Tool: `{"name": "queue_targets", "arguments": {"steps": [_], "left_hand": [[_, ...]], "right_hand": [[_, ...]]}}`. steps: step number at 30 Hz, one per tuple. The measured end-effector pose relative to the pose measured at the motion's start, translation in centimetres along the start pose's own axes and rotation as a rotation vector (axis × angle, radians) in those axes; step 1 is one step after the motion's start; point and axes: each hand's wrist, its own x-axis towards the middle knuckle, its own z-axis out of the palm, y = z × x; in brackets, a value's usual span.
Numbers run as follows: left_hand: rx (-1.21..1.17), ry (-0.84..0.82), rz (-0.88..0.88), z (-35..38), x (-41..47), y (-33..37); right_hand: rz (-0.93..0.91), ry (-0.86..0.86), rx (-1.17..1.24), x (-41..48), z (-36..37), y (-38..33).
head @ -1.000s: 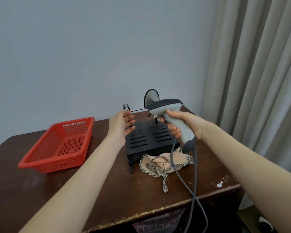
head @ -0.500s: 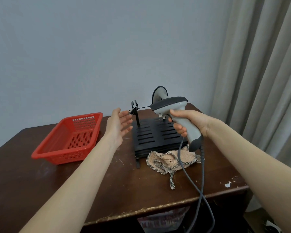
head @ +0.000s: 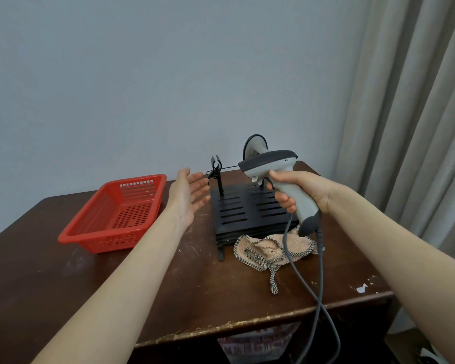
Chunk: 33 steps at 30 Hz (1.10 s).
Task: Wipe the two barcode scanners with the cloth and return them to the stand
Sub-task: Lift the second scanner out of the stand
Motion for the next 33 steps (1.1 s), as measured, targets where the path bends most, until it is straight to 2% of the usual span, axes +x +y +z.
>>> {"name": "queue_targets", "arguments": {"steps": [2,7,9,33], "left_hand": [[-0.03,-0.033,-0.013,0.0,0.1,0.0],[-0.29,-0.348,-0.093,-0.1,0.4,0.0],[-0.33,-0.407,-0.113,-0.3,0.5,-0.1],[-0.293,-0.505,-0.113,-0.4,1.4,-0.3]], "right_hand": [[-0.002,0.002,-0.002,0.0,0.2,0.0],[0.026,-0.02,-0.073,0.2,0.9,-0.1],[0.035,-0.026,-0.098,0.4,1.3,-0.2],[0.027,-0.023,-0.175,0.6,2.8,-0.6]]}}
